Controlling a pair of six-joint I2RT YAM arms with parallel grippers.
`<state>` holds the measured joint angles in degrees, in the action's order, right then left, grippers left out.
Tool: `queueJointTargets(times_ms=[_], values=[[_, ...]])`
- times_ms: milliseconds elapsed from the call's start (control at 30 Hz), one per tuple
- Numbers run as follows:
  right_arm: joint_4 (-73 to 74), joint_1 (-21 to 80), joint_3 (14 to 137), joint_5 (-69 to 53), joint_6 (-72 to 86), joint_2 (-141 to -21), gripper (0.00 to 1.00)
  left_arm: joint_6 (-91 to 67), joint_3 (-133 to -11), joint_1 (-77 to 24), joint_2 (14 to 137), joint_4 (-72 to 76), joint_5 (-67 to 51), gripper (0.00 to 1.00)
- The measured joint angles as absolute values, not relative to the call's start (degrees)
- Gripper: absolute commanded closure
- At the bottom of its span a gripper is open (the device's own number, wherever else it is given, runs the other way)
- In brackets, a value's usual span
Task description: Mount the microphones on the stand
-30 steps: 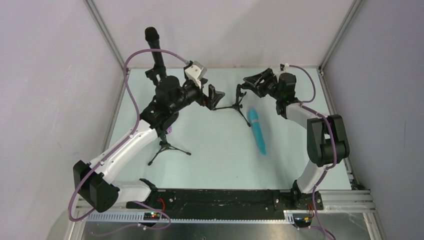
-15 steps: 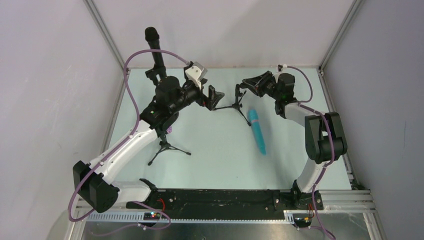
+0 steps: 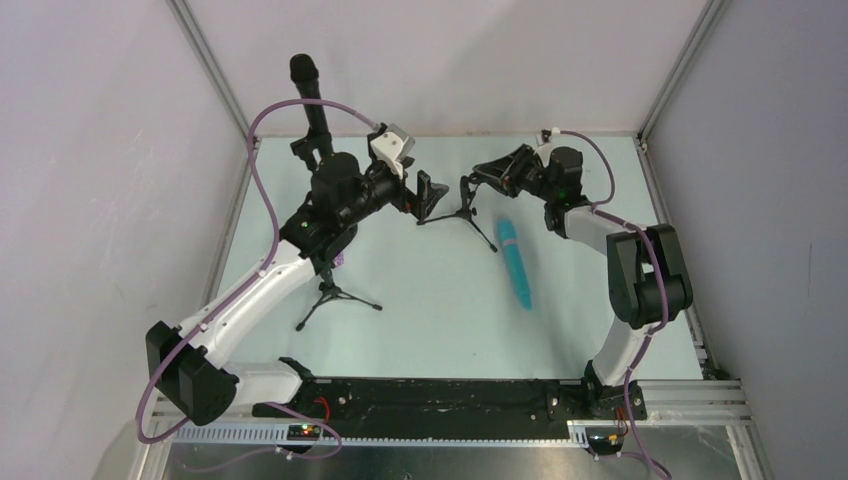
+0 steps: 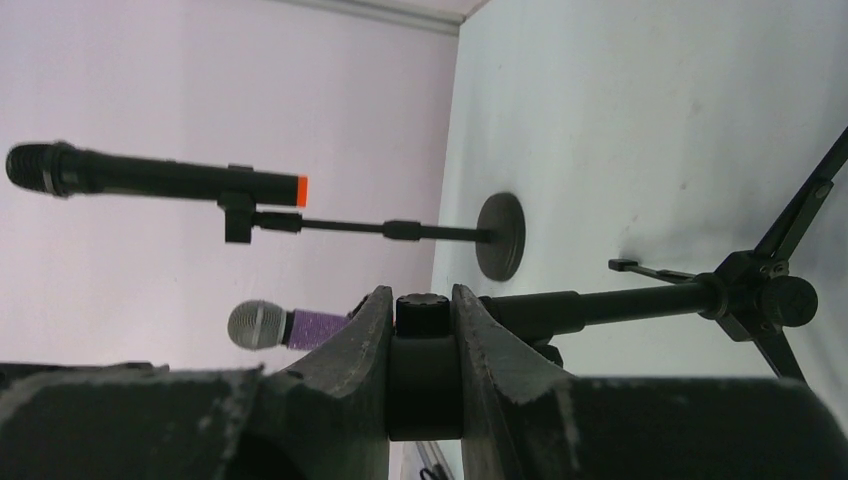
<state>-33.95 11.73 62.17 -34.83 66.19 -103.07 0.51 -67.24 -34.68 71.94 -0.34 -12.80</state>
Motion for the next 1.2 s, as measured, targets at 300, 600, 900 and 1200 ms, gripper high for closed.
queueJointTargets(times_ms=[300,600,900,1200], values=[[-28.5,15.1,62.2,-41.5,63.3,-100.7,1.0,0.6,-67.2,-34.8,71.9,-0.4,-12.3,0.0],[-17.0,15.3,62.2,-49.7,57.1,-96.2,1.0,1.0,-67.2,-34.9,71.9,-0.4,-12.2,0.0],[-8.7,15.5,62.2,-54.6,52.7,-94.1,1.0,1.5,-67.2,-35.1,71.9,-0.4,-12.2,0.0],[-9.5,21.5,61.6,-47.6,53.5,-90.8,1.0,1.6,-67.2,-35.2,71.9,-0.4,-12.1,0.0]])
